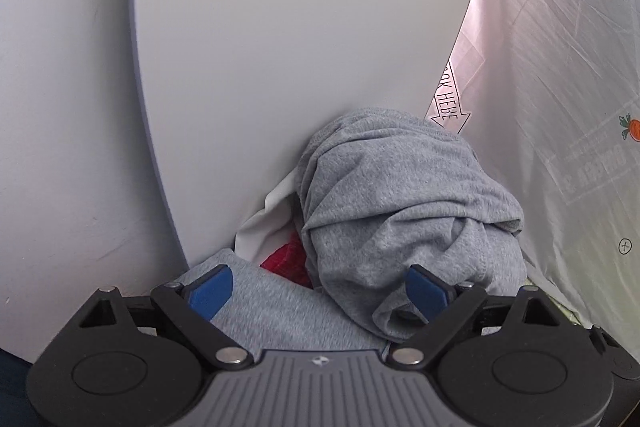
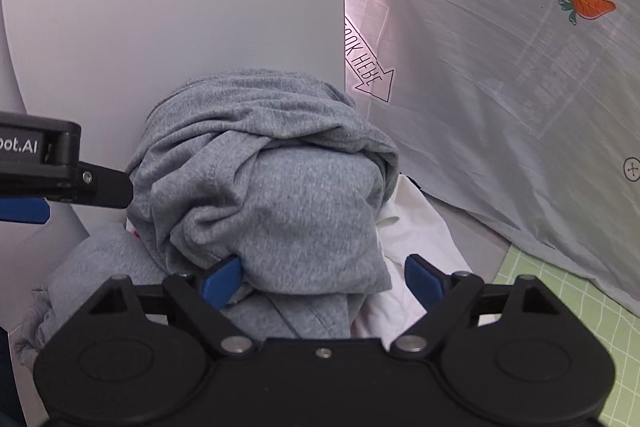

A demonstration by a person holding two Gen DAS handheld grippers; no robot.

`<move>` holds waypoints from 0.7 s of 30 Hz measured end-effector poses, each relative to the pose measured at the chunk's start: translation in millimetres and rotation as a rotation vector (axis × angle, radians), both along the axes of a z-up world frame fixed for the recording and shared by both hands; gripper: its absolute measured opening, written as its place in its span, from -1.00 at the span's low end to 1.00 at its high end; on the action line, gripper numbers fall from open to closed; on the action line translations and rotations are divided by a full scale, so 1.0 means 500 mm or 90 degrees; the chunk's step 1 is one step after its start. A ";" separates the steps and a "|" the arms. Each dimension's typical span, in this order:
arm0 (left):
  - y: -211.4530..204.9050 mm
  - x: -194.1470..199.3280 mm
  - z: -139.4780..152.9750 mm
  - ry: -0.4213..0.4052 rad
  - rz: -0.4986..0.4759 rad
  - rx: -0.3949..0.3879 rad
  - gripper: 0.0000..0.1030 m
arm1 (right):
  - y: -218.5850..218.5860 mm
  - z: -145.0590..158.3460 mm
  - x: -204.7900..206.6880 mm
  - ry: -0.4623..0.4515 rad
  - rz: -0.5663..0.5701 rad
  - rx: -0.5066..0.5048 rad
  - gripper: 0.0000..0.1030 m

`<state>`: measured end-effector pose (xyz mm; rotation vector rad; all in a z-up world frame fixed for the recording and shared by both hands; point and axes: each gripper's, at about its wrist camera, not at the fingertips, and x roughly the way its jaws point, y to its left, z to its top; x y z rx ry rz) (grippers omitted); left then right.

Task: Fold clothes
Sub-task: 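Reach both grippers into the clothes pile toward the grey hoodie, then close both grippers on the grey hoodie and lift it from the pile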

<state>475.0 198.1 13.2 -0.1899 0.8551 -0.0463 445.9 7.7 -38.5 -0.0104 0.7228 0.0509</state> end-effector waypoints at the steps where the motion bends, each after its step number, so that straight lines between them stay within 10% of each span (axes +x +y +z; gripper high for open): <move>1: -0.002 0.013 -0.008 0.004 -0.004 -0.004 0.74 | 0.001 -0.002 0.012 0.001 0.006 0.004 0.72; 8: -0.022 0.076 -0.054 0.023 -0.024 -0.031 0.44 | -0.015 -0.026 0.073 0.030 0.036 0.053 0.79; 12: -0.022 0.089 -0.067 0.030 -0.036 -0.075 -0.08 | -0.018 -0.029 0.090 0.043 0.055 0.069 0.66; 21: -0.070 0.068 -0.056 0.022 -0.043 -0.028 -0.63 | -0.032 -0.012 0.052 0.011 0.068 0.096 -0.28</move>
